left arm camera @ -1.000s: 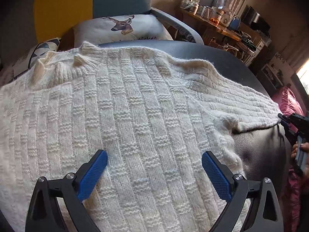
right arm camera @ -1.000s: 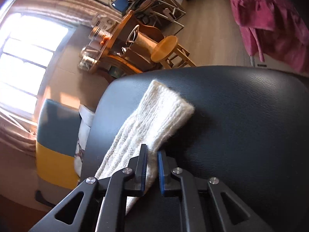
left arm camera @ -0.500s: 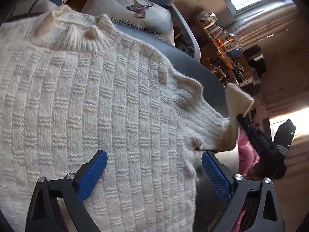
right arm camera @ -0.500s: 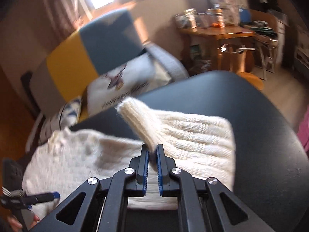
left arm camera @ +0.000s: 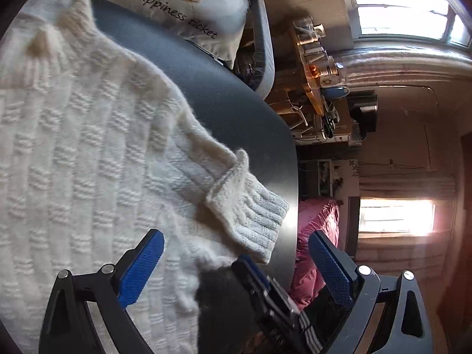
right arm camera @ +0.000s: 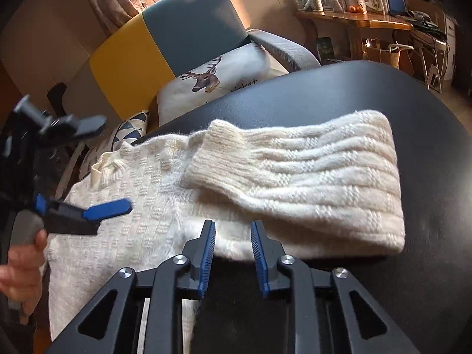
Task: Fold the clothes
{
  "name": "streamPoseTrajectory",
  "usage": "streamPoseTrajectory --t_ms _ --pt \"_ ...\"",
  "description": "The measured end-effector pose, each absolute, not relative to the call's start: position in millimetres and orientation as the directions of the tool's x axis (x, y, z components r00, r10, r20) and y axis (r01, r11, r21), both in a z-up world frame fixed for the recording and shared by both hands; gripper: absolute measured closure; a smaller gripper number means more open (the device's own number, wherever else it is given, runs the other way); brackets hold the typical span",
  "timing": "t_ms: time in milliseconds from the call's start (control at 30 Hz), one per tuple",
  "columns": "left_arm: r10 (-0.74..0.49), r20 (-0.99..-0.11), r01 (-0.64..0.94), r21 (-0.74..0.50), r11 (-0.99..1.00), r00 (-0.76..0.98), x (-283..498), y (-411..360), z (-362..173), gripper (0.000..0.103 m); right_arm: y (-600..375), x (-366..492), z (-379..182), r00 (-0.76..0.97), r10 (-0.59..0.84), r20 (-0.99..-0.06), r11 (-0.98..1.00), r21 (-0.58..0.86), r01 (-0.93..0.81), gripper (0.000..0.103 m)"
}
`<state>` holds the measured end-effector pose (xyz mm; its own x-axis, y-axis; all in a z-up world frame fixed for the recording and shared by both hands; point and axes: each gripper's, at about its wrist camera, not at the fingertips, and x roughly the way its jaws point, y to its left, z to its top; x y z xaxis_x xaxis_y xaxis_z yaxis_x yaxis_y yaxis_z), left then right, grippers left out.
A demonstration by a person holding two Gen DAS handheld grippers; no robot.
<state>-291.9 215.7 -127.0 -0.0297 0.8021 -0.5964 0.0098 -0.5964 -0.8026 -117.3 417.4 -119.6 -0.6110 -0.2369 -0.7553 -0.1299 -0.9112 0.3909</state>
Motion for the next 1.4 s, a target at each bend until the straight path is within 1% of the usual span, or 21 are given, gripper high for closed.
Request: streamPoseTrajectory --t_ms 167,300,400,433,467,500,533,567,600,633,667,700,767,867,933,1033,1100,1200,1300,1333,1400 --pt "0.764 -0.645 -0.023 -0.764 -0.645 -0.002 -305 254 -138 0.006 415 -94 -128 -0.605 -0.237 -0.760 -0.912 0.389 -0.130 0.076" --pt "0.733 -0.680 -0.065 -0.732 -0.678 0.012 -306 272 -145 0.015 411 -92 -142 -0.573 -0.213 -0.792 -0.920 0.361 -0.156 0.074" --pt "0.704 -0.709 -0.095 -0.703 -0.705 0.021 -304 283 -151 0.027 402 -87 -141 -0.595 -0.165 -0.787 -0.943 0.302 -0.138 0.074" --pt "0.695 -0.719 -0.107 -0.692 -0.714 0.015 -302 286 -152 0.039 397 -86 -141 -0.603 -0.141 -0.785 -0.954 0.272 -0.130 0.073" --pt "0.688 -0.725 -0.125 -0.684 -0.719 0.014 -301 289 -153 0.057 392 -83 -142 -0.613 -0.118 -0.781 -0.963 0.239 -0.120 0.071" --pt "0.684 -0.729 -0.133 -0.680 -0.722 0.018 -301 291 -154 0.068 387 -83 -142 -0.616 -0.098 -0.781 -0.972 0.209 -0.111 0.068" --pt "0.680 -0.733 -0.138 -0.675 -0.724 0.022 -300 293 -156 0.084 382 -83 -141 -0.613 -0.082 -0.786 -0.978 0.181 -0.102 0.065" --pt "0.673 -0.739 -0.150 -0.668 -0.729 0.021 -299 295 -156 0.091 377 -84 -141 -0.610 -0.074 -0.789 -0.984 0.159 -0.086 0.056" --pt "0.667 -0.745 -0.165 -0.659 -0.734 0.010 -298 297 -155 0.093 372 -86 -141 -0.605 -0.078 -0.792 -0.988 0.145 -0.062 0.043" --pt "0.664 -0.748 -0.175 -0.653 -0.737 -0.009 -297 296 -151 0.094 367 -87 -141 -0.600 -0.084 -0.796 -0.991 0.132 -0.035 0.037" --pt "0.671 -0.741 -0.188 -0.656 -0.731 -0.027 -296 295 -146 0.095 361 -89 -142 -0.593 -0.079 -0.801 -0.994 0.110 -0.017 0.028" --pt "0.680 -0.732 -0.205 -0.660 -0.723 -0.043 -295 292 -139 0.095 357 -90 -143 -0.587 -0.066 -0.807 -0.996 0.085 -0.005 0.026" --pt "0.697 -0.712 -0.241 -0.664 -0.707 -0.085 -293 286 -120 0.095 355 -92 -143 -0.583 -0.063 -0.810 -0.997 0.077 0.000 0.025" --pt "0.734 -0.668 -0.296 -0.681 -0.670 -0.126 -294 275 -84 0.095 367 -92 -141 -0.591 -0.120 -0.798 -0.989 0.151 -0.003 0.025" --pt "0.751 -0.640 -0.323 -0.685 -0.653 -0.162 -297 260 -56 0.095 370 -94 -139 -0.577 -0.135 -0.806 -0.986 0.168 -0.004 0.025" --pt "0.769 -0.589 -0.355 -0.684 -0.638 -0.248 -303 229 -11 0.095 382 -87 -126 -0.605 -0.129 -0.786 -0.976 0.207 -0.061 0.031" --pt "0.770 -0.558 -0.362 -0.680 -0.638 -0.308 -307 196 15 0.095 395 -77 -115 -0.636 -0.137 -0.759 -0.957 0.268 -0.114 0.040" --pt "0.754 -0.534 -0.352 -0.670 -0.654 -0.383 -307 142 39 0.095 411 -69 -101 -0.662 -0.149 -0.734 -0.923 0.344 -0.173 0.040" --pt "0.727 -0.533 -0.314 -0.667 -0.676 -0.432 -305 91 44 0.095 421 -72 -93 -0.667 -0.241 -0.705 -0.862 0.471 -0.187 0.040" --pt "0.717 -0.538 -0.303 -0.663 -0.685 -0.444 -302 77 42 0.095 424 -72 -93 -0.672 -0.293 -0.680 -0.820 0.540 -0.189 0.040" --pt "0.695 -0.546 -0.280 -0.655 -0.702 -0.467 -298 47 39 0.095 429 -74 -100 -0.686 -0.417 -0.596 -0.689 0.700 -0.189 0.039"
